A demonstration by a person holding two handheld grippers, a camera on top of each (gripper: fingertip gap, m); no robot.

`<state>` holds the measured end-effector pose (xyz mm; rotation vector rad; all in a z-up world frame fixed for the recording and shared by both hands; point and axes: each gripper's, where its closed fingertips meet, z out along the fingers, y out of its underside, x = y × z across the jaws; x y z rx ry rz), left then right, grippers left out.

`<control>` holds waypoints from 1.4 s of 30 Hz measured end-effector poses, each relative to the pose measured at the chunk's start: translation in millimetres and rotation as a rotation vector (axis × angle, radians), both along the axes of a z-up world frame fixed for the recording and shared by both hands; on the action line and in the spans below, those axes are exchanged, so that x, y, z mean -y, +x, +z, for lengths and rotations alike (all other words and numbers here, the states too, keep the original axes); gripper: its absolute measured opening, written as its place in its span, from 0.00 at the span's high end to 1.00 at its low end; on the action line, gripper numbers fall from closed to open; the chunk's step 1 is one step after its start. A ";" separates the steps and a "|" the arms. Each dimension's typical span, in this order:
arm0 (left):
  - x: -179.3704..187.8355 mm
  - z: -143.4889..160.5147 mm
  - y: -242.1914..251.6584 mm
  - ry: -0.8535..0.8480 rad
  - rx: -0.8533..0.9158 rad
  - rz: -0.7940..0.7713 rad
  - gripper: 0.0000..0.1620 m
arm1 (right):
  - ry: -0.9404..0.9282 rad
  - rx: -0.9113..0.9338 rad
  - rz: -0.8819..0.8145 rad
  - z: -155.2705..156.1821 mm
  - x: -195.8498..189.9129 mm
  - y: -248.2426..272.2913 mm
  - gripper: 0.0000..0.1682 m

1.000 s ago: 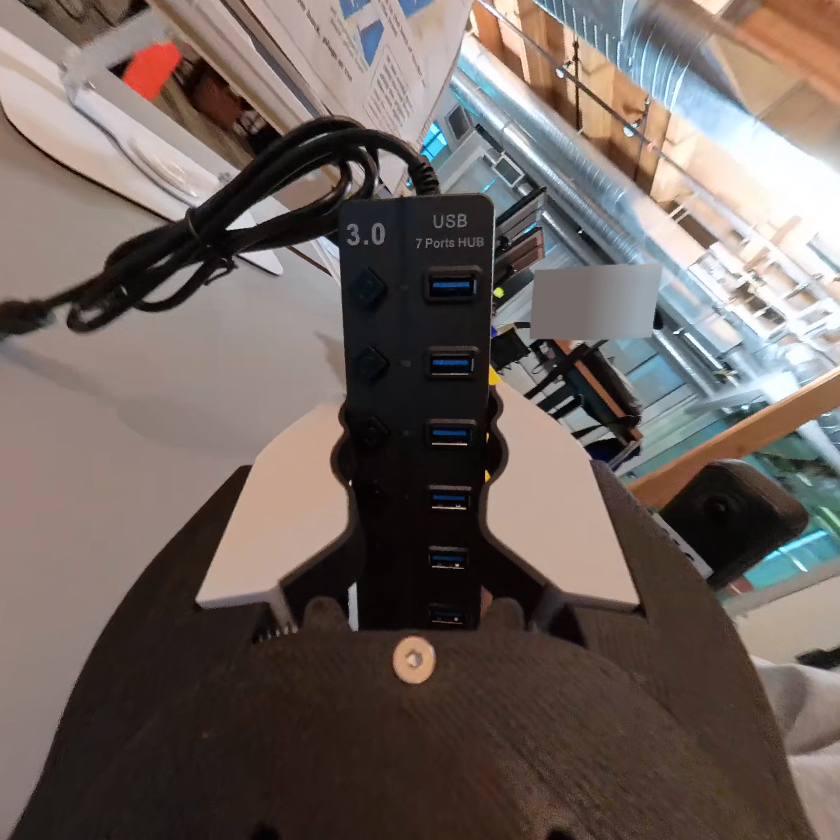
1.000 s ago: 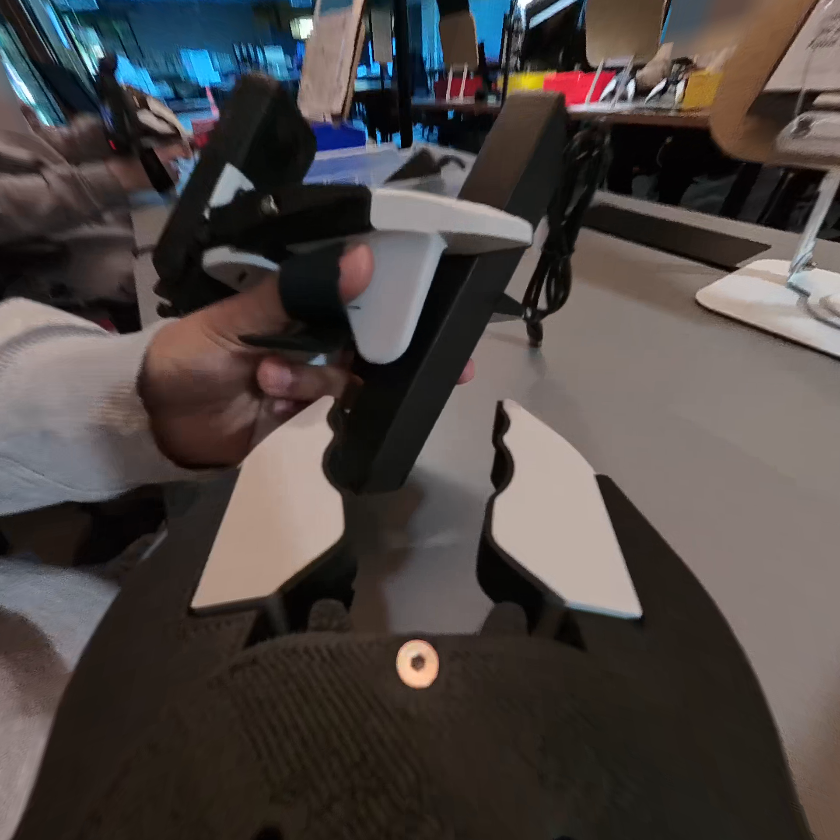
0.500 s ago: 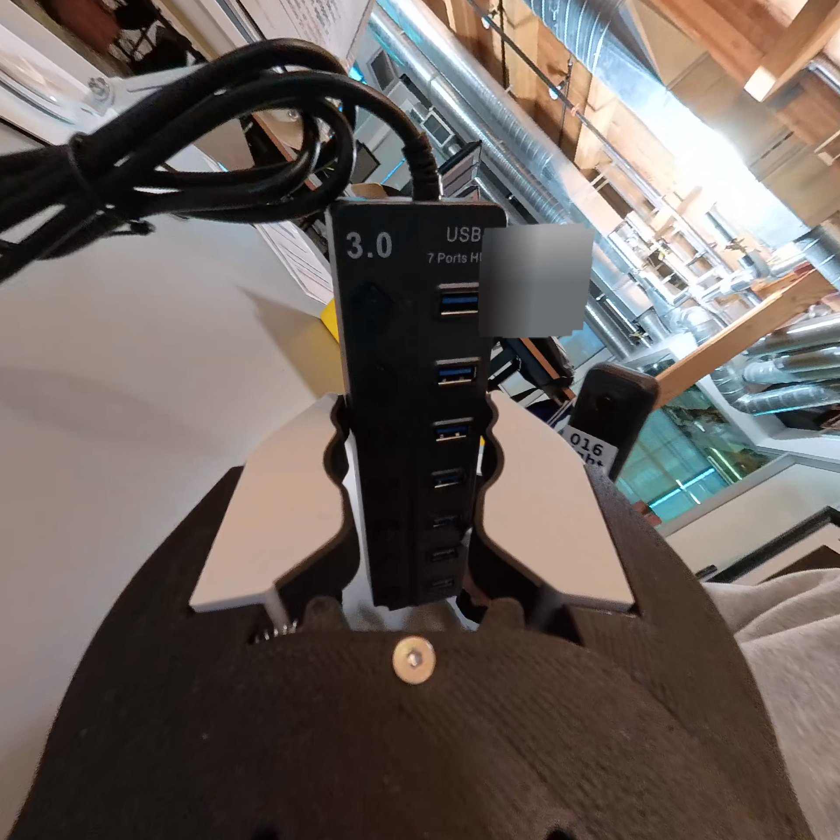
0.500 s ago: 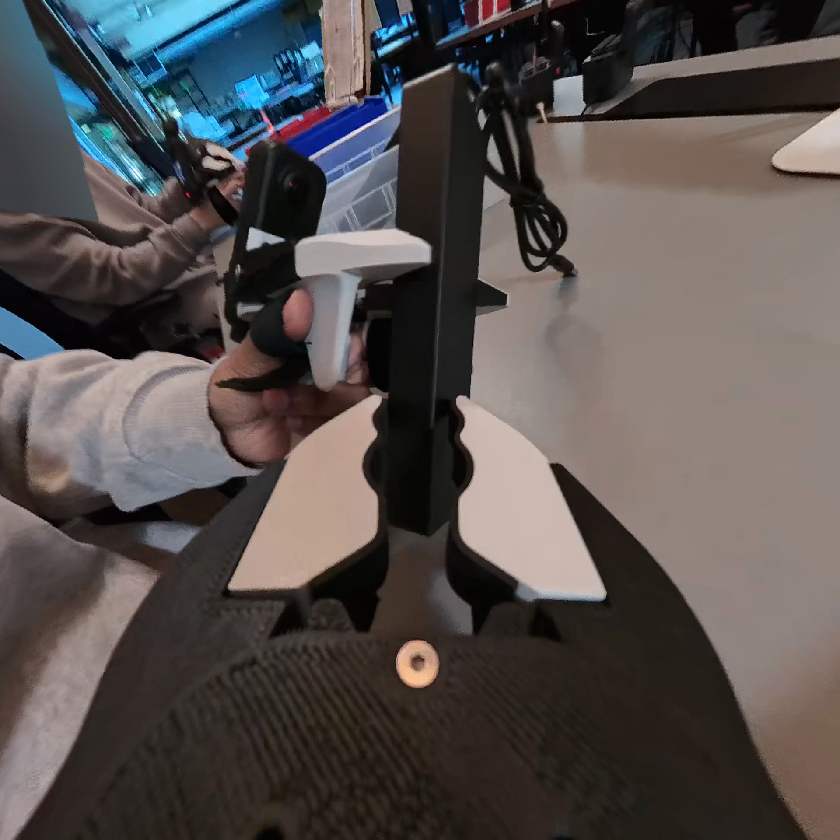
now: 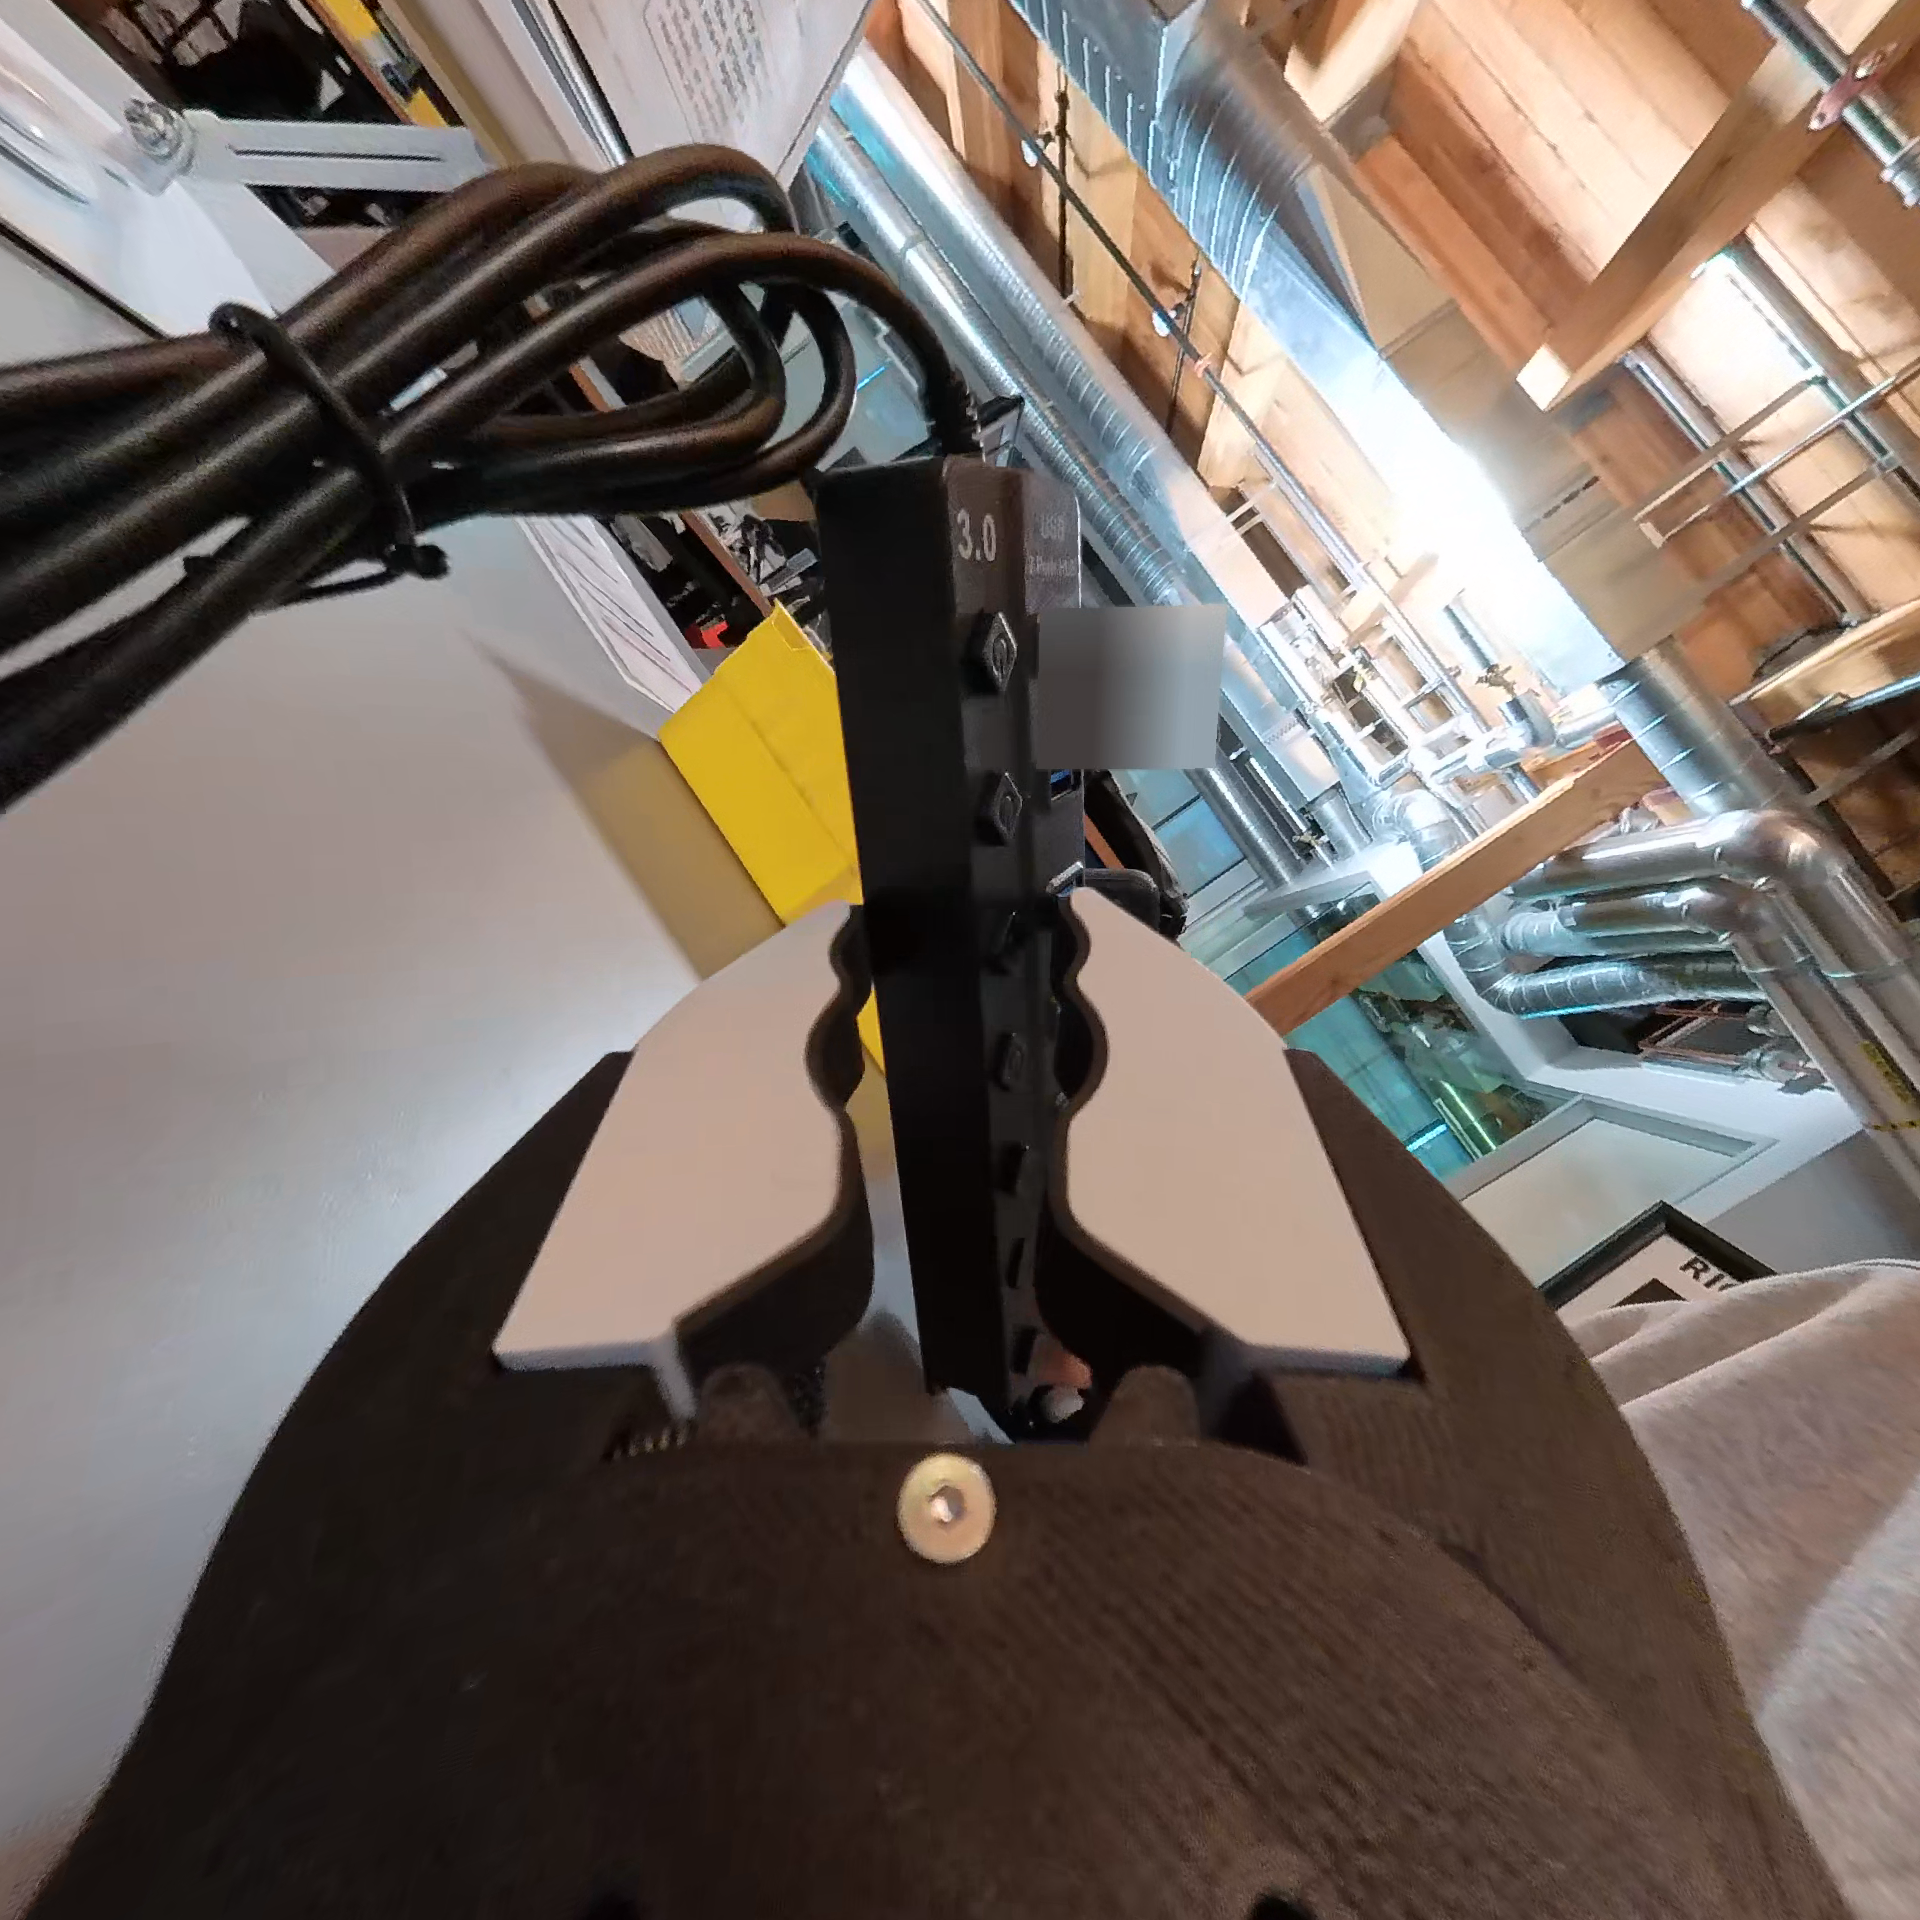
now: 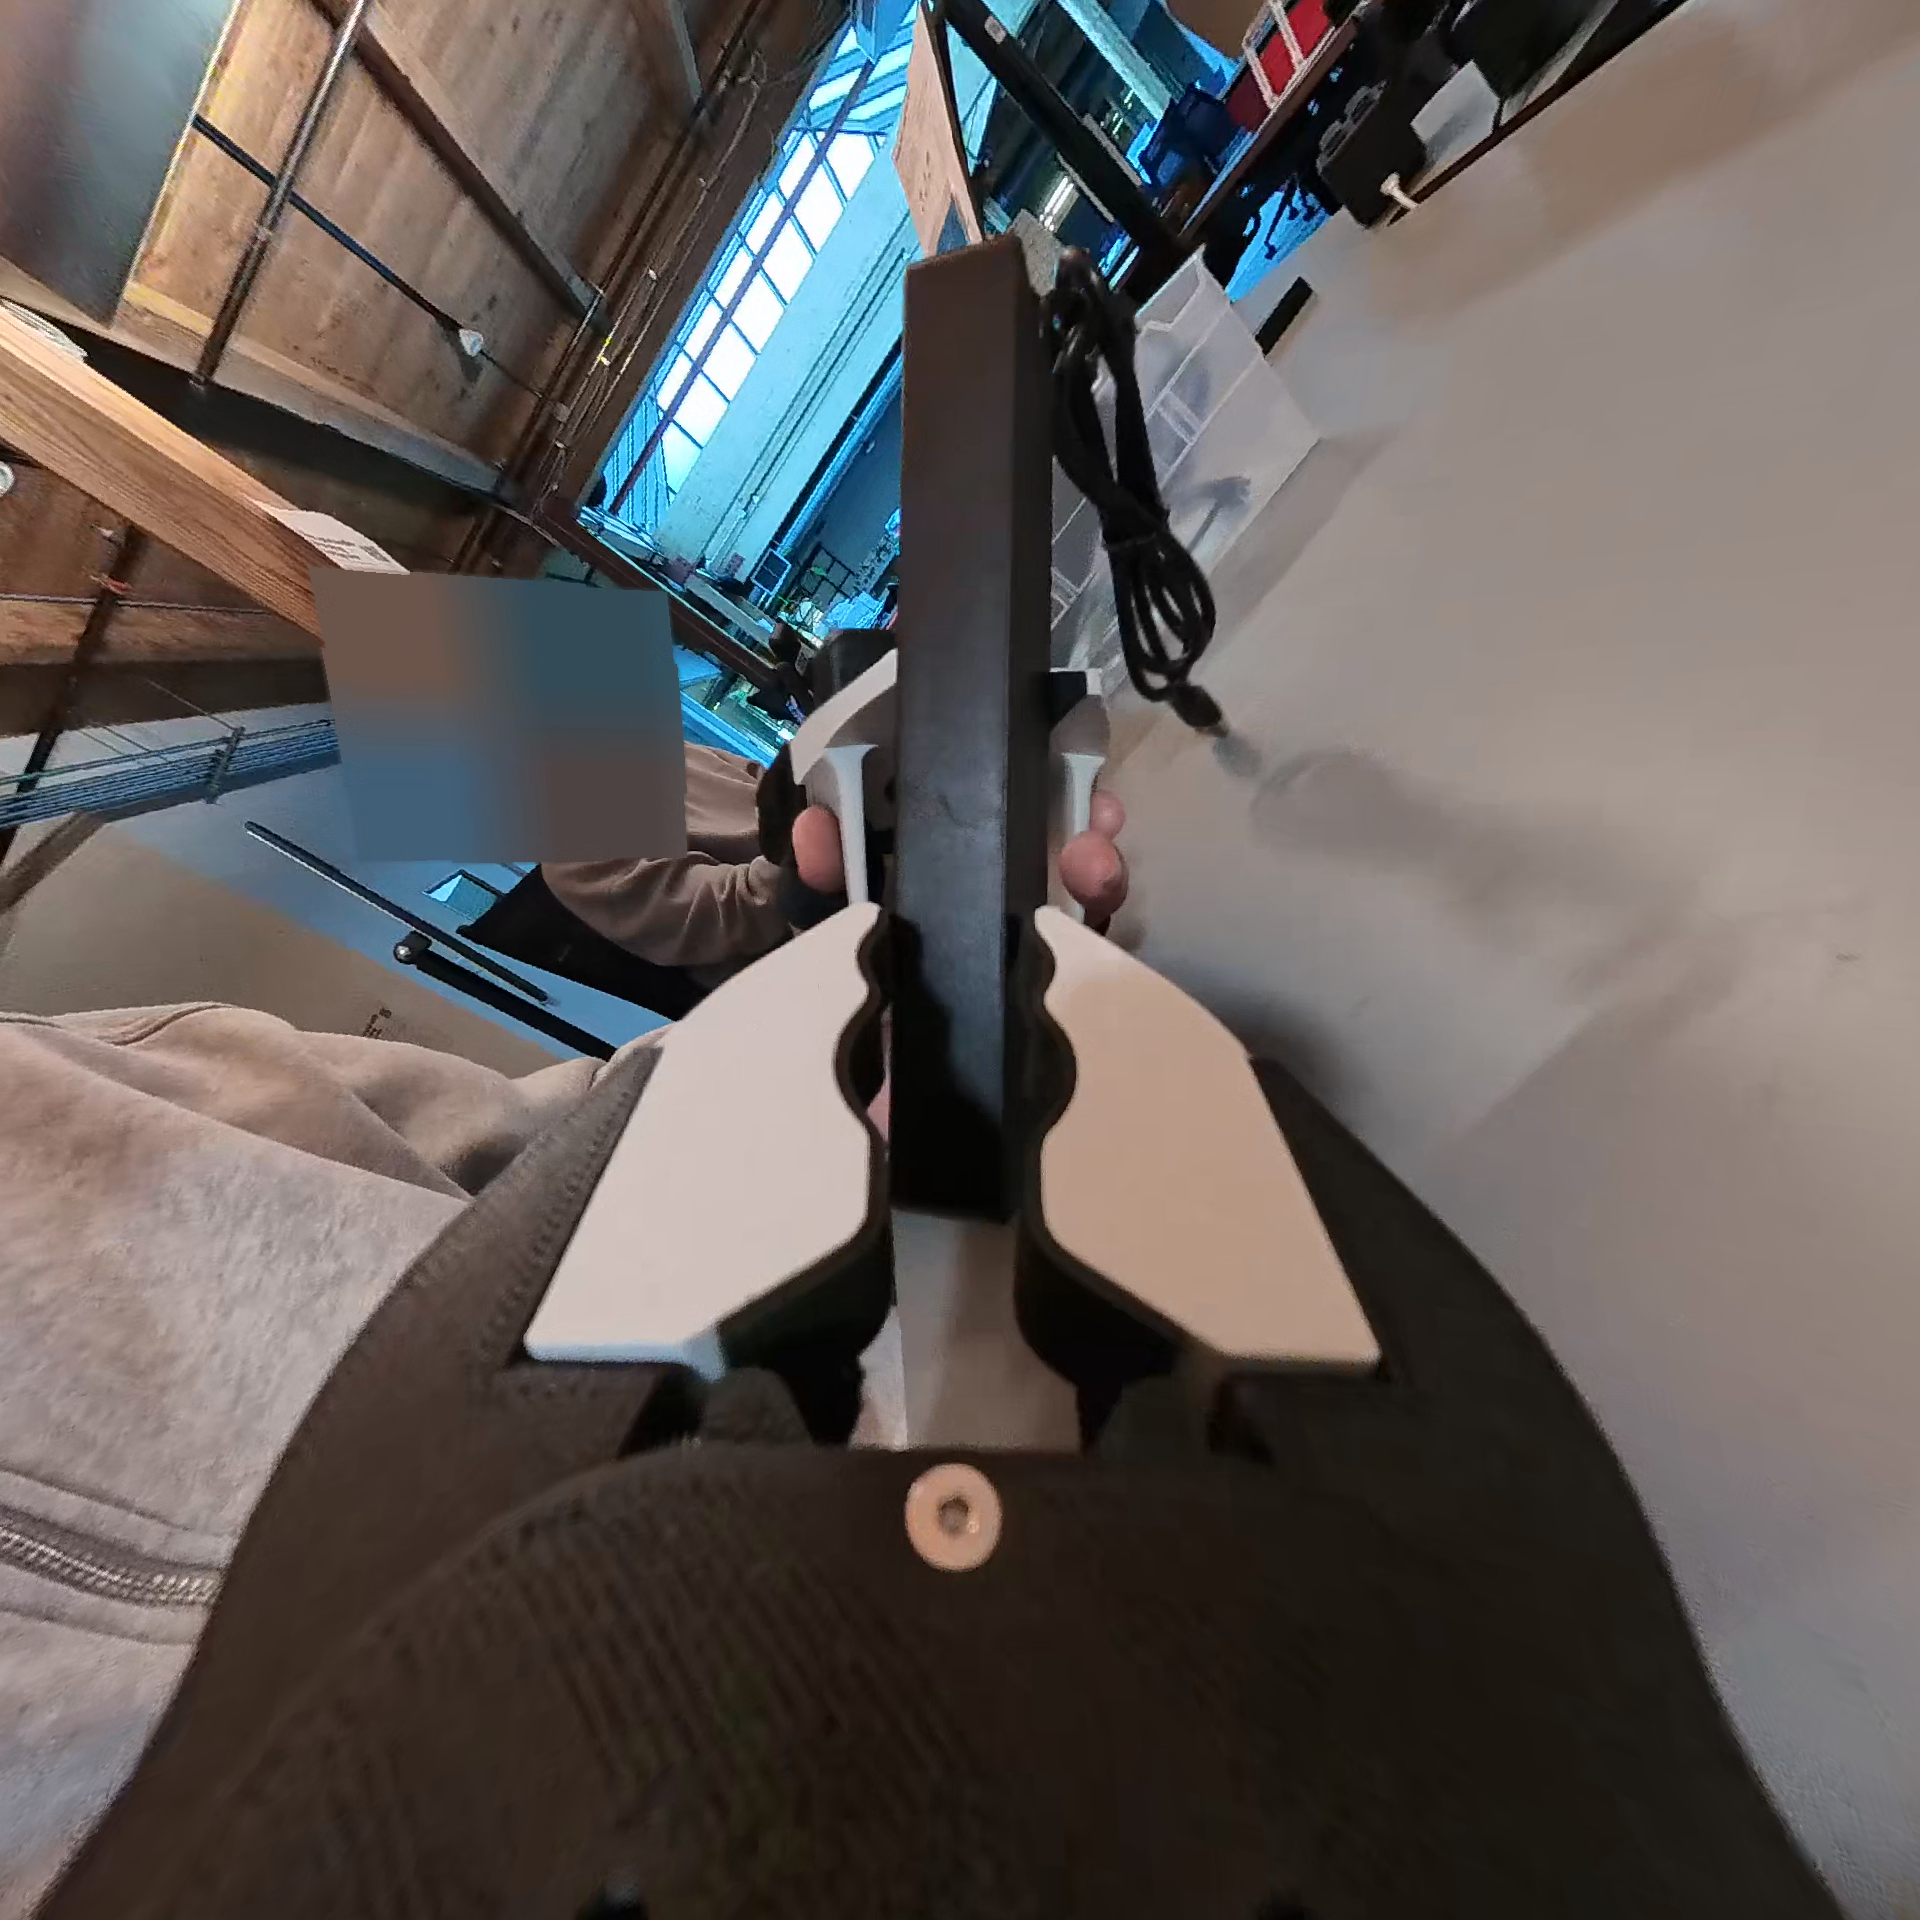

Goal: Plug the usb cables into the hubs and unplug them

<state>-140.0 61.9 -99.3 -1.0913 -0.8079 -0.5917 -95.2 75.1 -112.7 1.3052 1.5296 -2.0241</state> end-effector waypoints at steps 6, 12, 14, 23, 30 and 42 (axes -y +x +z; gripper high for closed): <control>1.4 1.1 0.1 0.027 0.017 0.003 0.79 | 0.001 -0.014 -0.055 1.2 -4.1 -6.0 0.81; -5.2 -5.8 6.0 -0.046 -0.003 0.003 0.79 | 0.113 -0.057 -0.039 -4.7 5.1 -2.4 0.76; -7.0 -4.8 8.7 -0.034 0.005 -0.016 0.79 | 0.176 -0.061 -0.019 -10.4 7.8 0.6 0.86; -11.5 12.2 20.9 0.049 -0.076 -0.103 0.67 | -0.074 0.055 0.028 2.6 2.0 2.3 0.86; -19.6 13.5 33.7 0.057 -0.098 -0.185 0.59 | -0.225 0.059 0.080 17.7 3.2 7.6 0.86; -7.6 34.1 36.2 0.210 -0.105 -0.231 0.62 | -0.248 0.048 0.168 23.2 15.4 18.3 0.85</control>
